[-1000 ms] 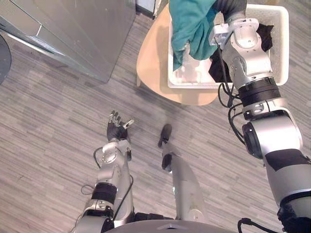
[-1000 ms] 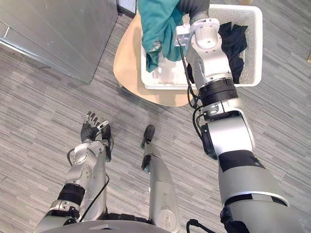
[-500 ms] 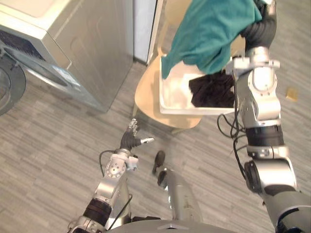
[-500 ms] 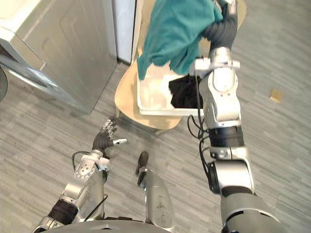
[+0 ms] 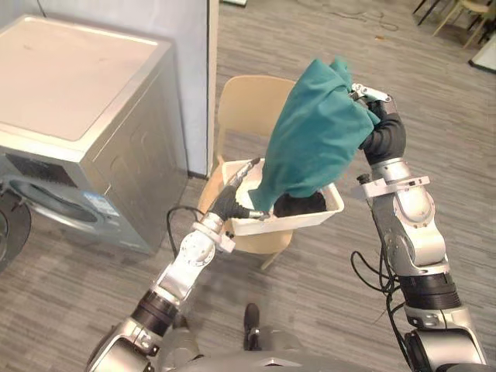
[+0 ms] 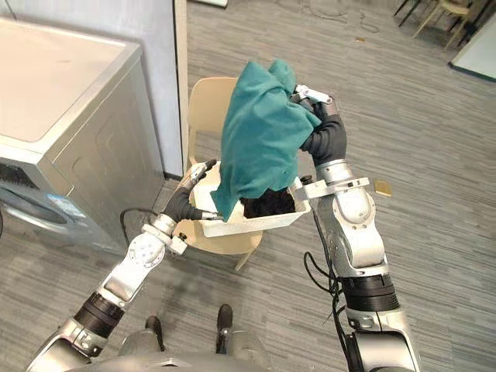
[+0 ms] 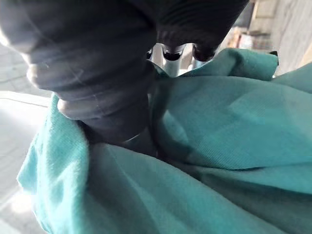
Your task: Pick up the laundry basket with both hands and put the clothes into the washing machine.
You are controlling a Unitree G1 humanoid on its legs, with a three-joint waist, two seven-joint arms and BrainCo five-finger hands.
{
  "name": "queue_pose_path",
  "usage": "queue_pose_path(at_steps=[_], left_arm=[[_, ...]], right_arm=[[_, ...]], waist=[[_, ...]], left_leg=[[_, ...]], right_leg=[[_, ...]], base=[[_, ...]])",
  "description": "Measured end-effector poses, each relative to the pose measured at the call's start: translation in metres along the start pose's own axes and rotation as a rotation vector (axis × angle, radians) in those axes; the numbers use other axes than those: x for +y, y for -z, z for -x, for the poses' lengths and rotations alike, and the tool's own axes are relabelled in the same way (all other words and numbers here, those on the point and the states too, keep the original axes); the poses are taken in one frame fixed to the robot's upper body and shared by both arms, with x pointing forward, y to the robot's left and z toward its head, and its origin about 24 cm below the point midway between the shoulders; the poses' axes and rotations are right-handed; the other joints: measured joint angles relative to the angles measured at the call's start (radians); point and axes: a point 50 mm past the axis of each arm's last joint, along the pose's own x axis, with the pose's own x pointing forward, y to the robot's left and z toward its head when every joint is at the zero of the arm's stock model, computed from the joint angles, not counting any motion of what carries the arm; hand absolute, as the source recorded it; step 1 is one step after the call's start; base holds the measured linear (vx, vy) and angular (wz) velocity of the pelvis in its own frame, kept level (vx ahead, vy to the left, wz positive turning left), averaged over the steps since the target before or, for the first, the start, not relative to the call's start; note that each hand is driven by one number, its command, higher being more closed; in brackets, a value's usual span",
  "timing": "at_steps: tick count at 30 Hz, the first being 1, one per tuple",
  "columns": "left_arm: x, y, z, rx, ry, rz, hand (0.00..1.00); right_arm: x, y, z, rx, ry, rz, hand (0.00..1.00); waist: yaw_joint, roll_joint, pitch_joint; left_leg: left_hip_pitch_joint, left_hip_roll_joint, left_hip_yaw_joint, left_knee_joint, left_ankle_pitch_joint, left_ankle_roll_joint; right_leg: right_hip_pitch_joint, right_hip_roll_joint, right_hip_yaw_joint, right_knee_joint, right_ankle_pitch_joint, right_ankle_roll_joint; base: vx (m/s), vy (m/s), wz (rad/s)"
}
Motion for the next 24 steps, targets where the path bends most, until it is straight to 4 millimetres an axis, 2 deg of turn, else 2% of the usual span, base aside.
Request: queue_pose_path(at_steps=[4, 8, 12, 16, 20, 24], left_arm=[[-0.006, -0.008, -0.008, -0.023, -0.032, -0.005, 0.0], [-0.014, -0.006, -0.009, 0.008, -0.005, 0.051, 0.0], [-0.024, -0.006, -0.008, 0.042, 0.055, 0.269, 0.0], [-0.032, -0.005, -0.007, 0.076, 0.094, 0.579, 0.0], [-0.023, -0.008, -0.001, 0.06, 0.129, 0.658, 0.0], [-0.005, -0.01, 0.009, 0.035, 0.186, 0.763, 0.0]], right_arm=[[0.009, 0.005, 0.016, 0.037, -0.034, -0.02, 1.0], [0.015, 0.011, 0.02, 0.068, -0.05, -0.038, 1.0], [0.021, 0.017, 0.025, 0.099, -0.076, -0.056, 1.0], [0.03, 0.023, 0.026, 0.129, -0.108, -0.117, 1.0], [0.027, 0.024, 0.03, 0.168, -0.134, -0.107, 1.0], [0.023, 0.026, 0.038, 0.22, -0.173, -0.088, 1.0]], waist=[[-0.005, 0.008, -0.037], [-0.005, 0.025, -0.049], [-0.001, 0.028, -0.051], [0.001, 0.043, -0.062], [0.006, 0.054, -0.069], [0.011, 0.063, -0.074]], left_leg=[[0.031, -0.007, 0.001, -0.032, 0.002, 0.002], [0.051, -0.021, 0.0, -0.058, 0.018, 0.009], [0.061, -0.029, 0.001, -0.076, 0.024, 0.013], [0.062, -0.039, 0.005, -0.09, 0.033, 0.018], [0.064, -0.039, 0.005, -0.088, 0.033, 0.018], [0.072, -0.039, 0.013, -0.093, 0.033, 0.018]], right_leg=[[0.031, -0.001, 0.002, -0.026, 0.002, 0.003], [0.052, -0.004, 0.003, -0.053, 0.014, 0.012], [0.067, -0.011, 0.004, -0.073, 0.021, 0.023], [0.069, -0.017, 0.01, -0.092, 0.034, 0.028], [0.071, -0.016, 0.012, -0.095, 0.037, 0.024], [0.073, -0.015, 0.02, -0.1, 0.042, 0.021]], base=[[0.01, 0.009, 0.01], [-0.01, 0.012, 0.02], [-0.02, 0.018, 0.02], [-0.01, 0.029, -0.01], [0.0, 0.0, 0.0], [0.01, 0.009, -0.06]])
